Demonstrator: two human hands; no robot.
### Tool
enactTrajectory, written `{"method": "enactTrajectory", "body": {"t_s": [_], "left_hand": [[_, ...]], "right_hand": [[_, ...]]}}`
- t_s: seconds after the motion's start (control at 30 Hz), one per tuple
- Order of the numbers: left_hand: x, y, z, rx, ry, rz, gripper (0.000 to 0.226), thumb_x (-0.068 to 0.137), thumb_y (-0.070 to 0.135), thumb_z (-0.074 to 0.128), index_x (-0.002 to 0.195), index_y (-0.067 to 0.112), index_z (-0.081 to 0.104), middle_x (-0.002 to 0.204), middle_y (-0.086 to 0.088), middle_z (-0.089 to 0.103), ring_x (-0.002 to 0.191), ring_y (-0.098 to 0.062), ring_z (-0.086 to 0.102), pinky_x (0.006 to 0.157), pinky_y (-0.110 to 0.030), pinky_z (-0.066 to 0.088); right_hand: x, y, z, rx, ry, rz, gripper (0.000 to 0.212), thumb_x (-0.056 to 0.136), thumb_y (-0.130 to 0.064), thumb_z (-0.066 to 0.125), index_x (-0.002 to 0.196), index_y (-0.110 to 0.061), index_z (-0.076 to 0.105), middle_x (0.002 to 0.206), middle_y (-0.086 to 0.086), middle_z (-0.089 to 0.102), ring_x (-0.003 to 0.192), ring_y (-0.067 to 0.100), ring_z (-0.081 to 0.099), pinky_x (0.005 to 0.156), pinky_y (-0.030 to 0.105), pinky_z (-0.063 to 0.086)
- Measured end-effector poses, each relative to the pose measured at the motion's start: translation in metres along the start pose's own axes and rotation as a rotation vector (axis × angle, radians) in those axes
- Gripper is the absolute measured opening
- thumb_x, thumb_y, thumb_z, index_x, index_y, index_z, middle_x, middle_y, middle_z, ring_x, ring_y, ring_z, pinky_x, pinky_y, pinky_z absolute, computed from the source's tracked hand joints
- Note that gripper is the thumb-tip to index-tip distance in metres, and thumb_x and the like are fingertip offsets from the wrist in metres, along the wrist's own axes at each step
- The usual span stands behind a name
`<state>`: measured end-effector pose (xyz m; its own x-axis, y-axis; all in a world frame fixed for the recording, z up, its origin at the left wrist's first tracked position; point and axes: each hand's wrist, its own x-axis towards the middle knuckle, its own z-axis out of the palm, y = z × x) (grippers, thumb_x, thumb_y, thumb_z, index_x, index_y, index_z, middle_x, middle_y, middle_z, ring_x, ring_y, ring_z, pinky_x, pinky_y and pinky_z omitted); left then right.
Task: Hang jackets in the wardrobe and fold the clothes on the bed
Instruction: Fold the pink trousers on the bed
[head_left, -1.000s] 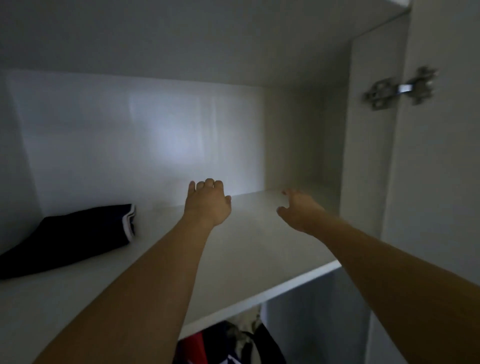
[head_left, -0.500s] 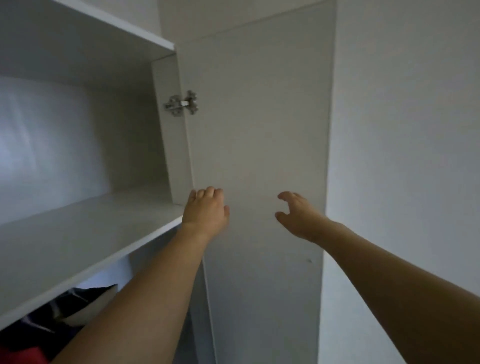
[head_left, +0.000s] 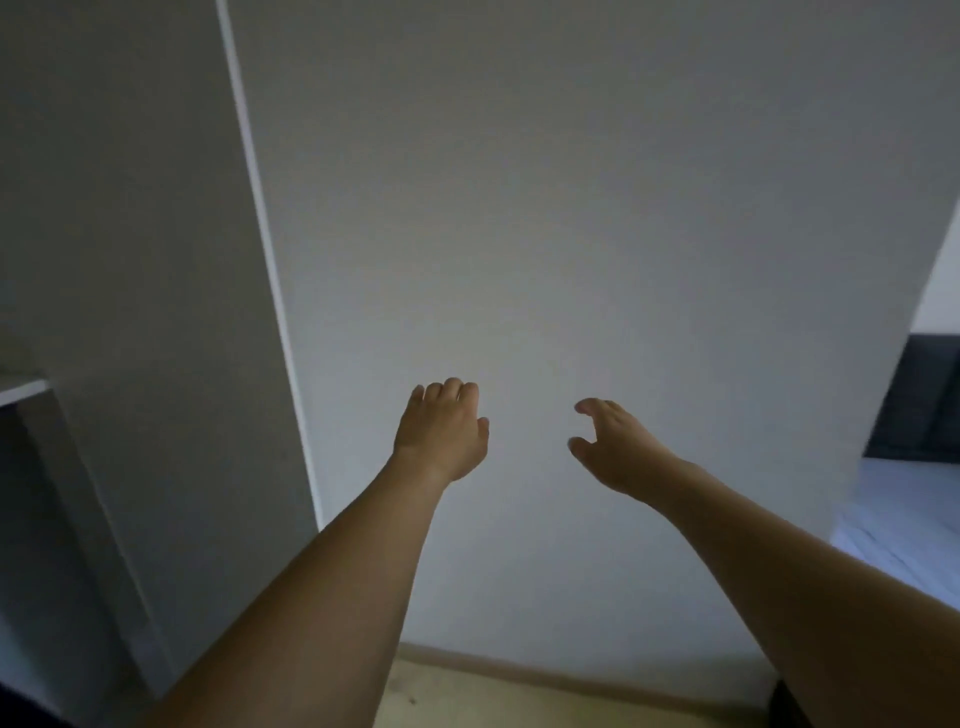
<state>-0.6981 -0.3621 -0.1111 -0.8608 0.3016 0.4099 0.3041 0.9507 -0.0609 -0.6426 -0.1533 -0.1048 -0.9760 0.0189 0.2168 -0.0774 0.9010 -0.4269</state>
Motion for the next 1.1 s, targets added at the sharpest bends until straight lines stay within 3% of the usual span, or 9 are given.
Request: {"method": "enactTrajectory", "body": {"t_s": [0.27,0.4,0.53,0.73,1.1], "left_hand": [[0.033,0.202,0.047,-0.082,-0.137,0.093,0.046,0.099,0.033,0.033,0.137,0.009,0.041,0.142,-0.011,0.046,0.128,-0.031,0.043,0.113,-0.045,0.028],[0.036,0.324,0.051,-0.124,-0.131,0.125,0.044,0.098,0.030,0.033,0.135,0.008,0.043,0.139,-0.013,0.048,0.126,-0.031,0.044,0.112,-0.044,0.028],[0.026,0.432,0.056,-0.184,-0.172,0.099,0.049,0.100,0.032,0.034,0.143,0.009,0.039,0.145,-0.012,0.043,0.131,-0.031,0.041,0.112,-0.040,0.028],[0.018,0.559,0.089,-0.244,-0.359,0.045,0.050,0.099,0.029,0.034,0.144,0.009,0.037,0.148,-0.012,0.040,0.133,-0.032,0.039,0.111,-0.040,0.030],[0.015,0.855,0.161,-0.239,-0.532,0.138,0.037,0.096,0.027,0.040,0.129,0.011,0.048,0.136,-0.014,0.049,0.121,-0.035,0.048,0.101,-0.039,0.037]], "right_hand": [[-0.064,0.199,-0.067,-0.019,0.000,0.187,0.053,0.097,-0.025,0.053,0.145,-0.010,0.035,0.151,0.008,0.036,0.137,0.024,0.036,0.111,0.033,0.030],[-0.099,0.314,-0.114,0.002,0.033,0.277,0.052,0.098,-0.026,0.053,0.145,-0.012,0.036,0.151,0.008,0.037,0.133,0.025,0.042,0.105,0.032,0.036],[-0.133,0.416,-0.148,0.001,-0.029,0.307,0.053,0.097,-0.027,0.054,0.145,-0.012,0.037,0.150,0.008,0.038,0.131,0.024,0.043,0.104,0.031,0.037],[-0.171,0.540,-0.194,0.058,-0.062,0.385,0.052,0.097,-0.024,0.055,0.145,-0.013,0.036,0.150,0.008,0.038,0.131,0.026,0.044,0.104,0.035,0.039],[-0.261,0.819,-0.271,0.041,-0.134,0.546,0.054,0.097,-0.024,0.053,0.147,-0.012,0.034,0.150,0.009,0.038,0.130,0.026,0.045,0.100,0.033,0.040]]}}
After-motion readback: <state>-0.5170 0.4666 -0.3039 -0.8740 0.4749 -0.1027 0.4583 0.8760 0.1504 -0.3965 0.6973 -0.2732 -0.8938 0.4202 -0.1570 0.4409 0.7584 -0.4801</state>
